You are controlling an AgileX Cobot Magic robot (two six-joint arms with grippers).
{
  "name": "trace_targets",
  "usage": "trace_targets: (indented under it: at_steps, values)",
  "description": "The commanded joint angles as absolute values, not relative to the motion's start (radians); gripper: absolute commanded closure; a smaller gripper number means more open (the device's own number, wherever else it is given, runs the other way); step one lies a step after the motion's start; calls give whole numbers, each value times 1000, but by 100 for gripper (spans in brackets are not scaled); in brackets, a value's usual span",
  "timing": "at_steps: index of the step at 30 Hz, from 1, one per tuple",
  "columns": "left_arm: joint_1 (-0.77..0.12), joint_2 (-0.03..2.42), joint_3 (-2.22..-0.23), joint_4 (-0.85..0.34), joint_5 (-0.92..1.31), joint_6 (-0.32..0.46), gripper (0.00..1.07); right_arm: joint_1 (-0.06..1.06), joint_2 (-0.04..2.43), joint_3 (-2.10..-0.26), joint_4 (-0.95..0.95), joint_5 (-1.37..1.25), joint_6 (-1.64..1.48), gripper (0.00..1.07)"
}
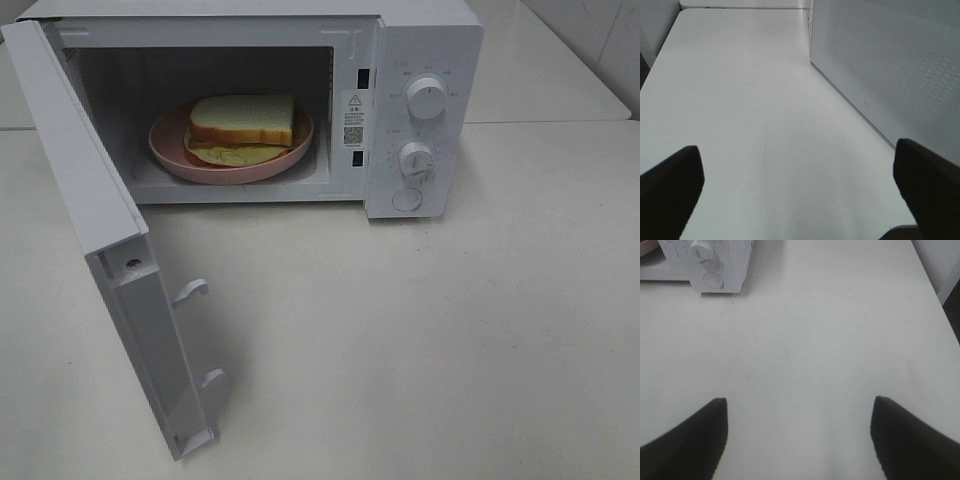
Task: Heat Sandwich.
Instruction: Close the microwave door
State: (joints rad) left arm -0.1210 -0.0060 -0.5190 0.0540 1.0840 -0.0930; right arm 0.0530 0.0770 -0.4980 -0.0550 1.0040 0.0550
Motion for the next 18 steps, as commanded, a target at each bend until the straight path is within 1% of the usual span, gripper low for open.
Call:
trace_targets:
  at_steps: [1, 6, 18]
  values:
    - [-119, -28, -517, 48, 1071, -94, 9, 46, 20, -497, -53, 996, 39, 31]
    - [-119, -28, -517, 48, 1071, -94, 9, 46, -33, -497, -53, 996, 39, 31]
    - [-119, -22, -517, 48, 1071, -94, 9, 46, -33, -497, -54, 996, 38, 32]
